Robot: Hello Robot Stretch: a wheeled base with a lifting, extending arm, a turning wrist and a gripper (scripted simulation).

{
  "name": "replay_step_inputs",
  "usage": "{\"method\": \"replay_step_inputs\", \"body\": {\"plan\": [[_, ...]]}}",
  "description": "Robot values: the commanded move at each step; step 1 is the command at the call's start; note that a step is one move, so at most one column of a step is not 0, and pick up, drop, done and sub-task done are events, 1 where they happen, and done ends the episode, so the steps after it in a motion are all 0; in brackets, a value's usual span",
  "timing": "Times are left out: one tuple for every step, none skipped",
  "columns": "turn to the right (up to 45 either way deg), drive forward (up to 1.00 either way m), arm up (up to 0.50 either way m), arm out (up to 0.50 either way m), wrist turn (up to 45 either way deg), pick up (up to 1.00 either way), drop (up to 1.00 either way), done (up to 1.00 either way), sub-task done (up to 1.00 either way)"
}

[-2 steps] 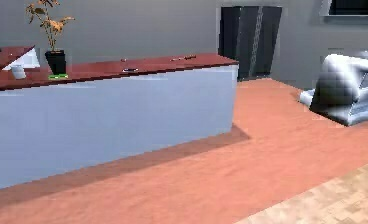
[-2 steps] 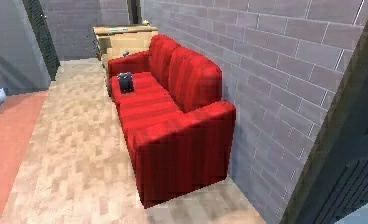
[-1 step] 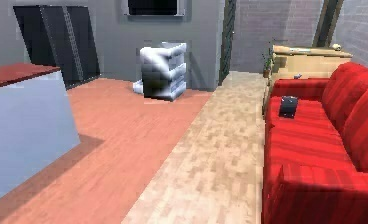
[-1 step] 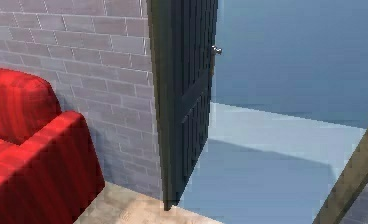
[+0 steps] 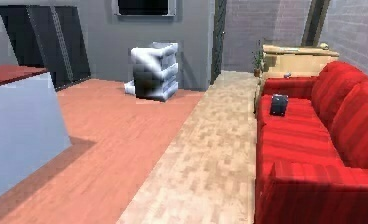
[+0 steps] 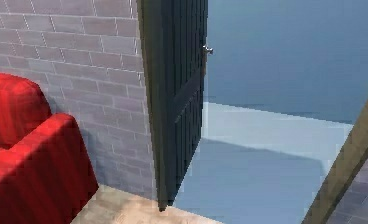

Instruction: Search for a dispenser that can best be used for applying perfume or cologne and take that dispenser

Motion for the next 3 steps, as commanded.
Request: {"method": "replay_step_inputs", "body": {"plan": [[-45.0,0.00,0.00,0.00,0.0,0.00,0.00,0.00,0.00],[-12.0,0.00,0.00,0.00,0.0,0.00,0.00,0.00,0.00],[0.0,0.15,0.00,0.00,0.0,0.00,0.00,0.00,0.00]]}}
